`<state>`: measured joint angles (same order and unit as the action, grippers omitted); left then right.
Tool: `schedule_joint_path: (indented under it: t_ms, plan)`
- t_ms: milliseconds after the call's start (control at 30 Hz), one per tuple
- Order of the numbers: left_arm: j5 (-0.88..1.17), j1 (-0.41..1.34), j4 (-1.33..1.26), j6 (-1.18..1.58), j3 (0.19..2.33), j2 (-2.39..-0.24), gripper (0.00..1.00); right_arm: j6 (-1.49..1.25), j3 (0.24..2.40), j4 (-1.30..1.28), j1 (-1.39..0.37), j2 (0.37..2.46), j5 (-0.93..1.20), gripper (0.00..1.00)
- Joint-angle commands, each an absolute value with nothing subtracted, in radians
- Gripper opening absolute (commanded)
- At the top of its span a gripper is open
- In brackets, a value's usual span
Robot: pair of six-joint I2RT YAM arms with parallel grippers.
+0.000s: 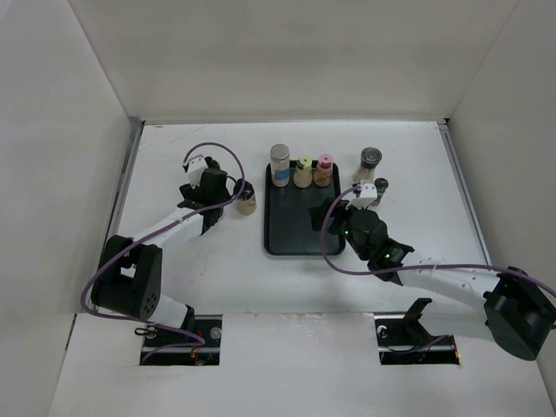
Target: Organize the condiment bottles
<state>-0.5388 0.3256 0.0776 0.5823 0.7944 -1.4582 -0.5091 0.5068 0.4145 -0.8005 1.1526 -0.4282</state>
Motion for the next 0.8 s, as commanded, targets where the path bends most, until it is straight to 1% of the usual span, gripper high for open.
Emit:
schedule_joint_path:
  t_ms: [0,67,133,233,300,367,467,533,567,600,633,667,700,767]
  plan:
    - [-0.571,0.323,0.035,0.575,0.756,-1.386,0.32,-0.505,0.503,0.479,-0.814,1.144,-0.414,0.95]
    - [-0.603,0.337,0.054,0.575,0.701,-1.300,0.28,-0.505,0.500,0.480,-0.814,1.135,-0.416,0.95]
    - [-0.601,0.370,0.138,0.584,0.672,-1.205,0.27,-0.503,0.494,0.492,-0.814,1.128,-0.417,0.96]
    - [-0.604,0.454,0.291,0.610,0.681,-1.079,0.26,-0.511,0.479,0.509,-0.811,1.109,-0.417,0.97]
    - [-0.614,0.528,0.330,0.623,0.698,-1.008,0.25,-0.515,0.468,0.518,-0.808,1.089,-0.425,0.98]
    - [-0.618,0.589,0.337,0.632,0.742,-0.988,0.25,-0.518,0.453,0.526,-0.802,1.060,-0.446,0.98]
    - [-0.609,0.666,0.290,0.624,0.846,-1.061,0.25,-0.529,0.428,0.520,-0.777,1.017,-0.520,0.97]
    - [-0.600,0.709,0.226,0.609,0.899,-1.133,0.25,-0.549,0.413,0.505,-0.753,0.991,-0.548,0.83]
    - [-0.594,0.729,0.180,0.592,0.925,-1.184,0.25,-0.564,0.405,0.496,-0.740,0.976,-0.552,0.72]
    - [-0.583,0.740,0.134,0.572,0.951,-1.233,0.25,-0.580,0.399,0.482,-0.726,0.956,-0.555,0.54]
    - [-0.568,0.748,0.095,0.557,0.978,-1.286,0.25,-0.592,0.393,0.468,-0.711,0.937,-0.557,0.42]
    - [-0.551,0.754,0.062,0.548,1.009,-1.337,0.25,-0.604,0.387,0.454,-0.696,0.922,-0.558,0.34]
    - [-0.537,0.757,0.028,0.537,1.040,-1.386,0.25,-0.620,0.382,0.442,-0.680,0.908,-0.558,0.31]
    - [-0.520,0.755,-0.024,0.511,1.103,-1.483,0.25,-0.646,0.368,0.439,-0.654,0.897,-0.548,0.32]
